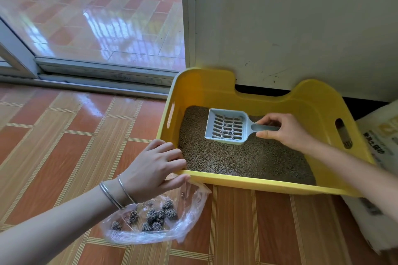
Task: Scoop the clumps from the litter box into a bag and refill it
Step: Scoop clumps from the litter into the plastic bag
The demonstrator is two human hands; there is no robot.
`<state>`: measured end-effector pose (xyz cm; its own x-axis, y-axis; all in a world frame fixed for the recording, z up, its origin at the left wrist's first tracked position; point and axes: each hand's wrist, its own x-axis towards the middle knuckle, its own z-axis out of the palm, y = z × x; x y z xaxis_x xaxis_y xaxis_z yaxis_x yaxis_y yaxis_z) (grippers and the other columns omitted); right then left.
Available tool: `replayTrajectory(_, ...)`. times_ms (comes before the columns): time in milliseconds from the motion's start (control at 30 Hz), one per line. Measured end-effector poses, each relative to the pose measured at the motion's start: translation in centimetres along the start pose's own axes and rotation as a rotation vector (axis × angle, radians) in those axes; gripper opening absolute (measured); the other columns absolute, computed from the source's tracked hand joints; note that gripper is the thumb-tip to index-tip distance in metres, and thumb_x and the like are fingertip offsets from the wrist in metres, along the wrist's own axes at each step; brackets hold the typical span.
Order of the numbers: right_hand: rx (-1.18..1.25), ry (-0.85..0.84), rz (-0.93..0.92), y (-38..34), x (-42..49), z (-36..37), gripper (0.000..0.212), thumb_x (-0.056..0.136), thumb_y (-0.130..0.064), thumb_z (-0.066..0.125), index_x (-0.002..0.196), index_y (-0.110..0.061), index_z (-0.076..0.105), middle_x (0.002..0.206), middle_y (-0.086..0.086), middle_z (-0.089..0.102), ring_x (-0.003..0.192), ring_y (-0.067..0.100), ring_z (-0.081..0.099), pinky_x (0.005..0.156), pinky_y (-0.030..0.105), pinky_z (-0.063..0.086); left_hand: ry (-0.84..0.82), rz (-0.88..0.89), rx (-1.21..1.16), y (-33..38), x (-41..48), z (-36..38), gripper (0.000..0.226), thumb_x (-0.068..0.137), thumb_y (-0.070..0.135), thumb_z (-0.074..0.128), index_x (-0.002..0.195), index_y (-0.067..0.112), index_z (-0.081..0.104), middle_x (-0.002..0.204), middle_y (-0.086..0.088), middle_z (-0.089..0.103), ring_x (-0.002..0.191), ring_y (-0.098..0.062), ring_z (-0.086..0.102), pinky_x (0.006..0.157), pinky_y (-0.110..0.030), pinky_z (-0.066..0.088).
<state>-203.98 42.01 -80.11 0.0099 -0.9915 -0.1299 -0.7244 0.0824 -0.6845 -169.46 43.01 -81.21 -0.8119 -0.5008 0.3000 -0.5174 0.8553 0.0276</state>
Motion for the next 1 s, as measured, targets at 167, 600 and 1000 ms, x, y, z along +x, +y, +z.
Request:
replayTrajectory(167, -0.078, -0.035, 0.008, 0.3, -0.1, 0.1, 0.024, 0.071, -0.023, 0.078, 0.077, -0.039, 0.06, 0.084, -0.013, 0.065, 0.081, 0.015, 0.059, 0.075, 0.037, 0.045, -0.004, -0.011, -0.002, 0.0, -0.1, 0.0, 0.04, 0.096, 0.048, 0.034, 0.072, 0.023, 0.052, 0.073, 0.008, 0.051, 0.071, -0.013, 0.04, 0.074, -0.027, 0.031)
replayTrajectory(600, -0.746, -0.089, 0.242, 3.7, -2.9, -6.6, 0.016, 0.079, -0.037, 0.069, 0.094, -0.035, 0.062, 0.089, -0.01, 0.064, 0.063, 0.001, 0.05, 0.049, 0.023, 0.033, 0.03, -0.005, -0.013, 0.1, -0.2, 0.0, 0.044, 0.098, 0.048, 0.03, 0.074, 0.023, 0.056, 0.074, 0.008, 0.053, 0.07, -0.013, 0.044, 0.075, -0.026, 0.031)
replayTrajectory(1000, -1.06, -0.323, 0.32, 3.8, -3.4, -7.2, 0.014, 0.08, -0.039, 0.064, 0.091, -0.031, 0.06, 0.078, -0.011, 0.056, 0.071, 0.009, 0.057, 0.057, 0.024, 0.048, -0.074, 0.089, 0.008, -0.4, 0.1, -0.8, 0.041, 0.099, 0.044, 0.028, 0.082, 0.022, 0.058, 0.076, 0.008, 0.054, 0.07, -0.016, 0.051, 0.075, -0.031, 0.035)
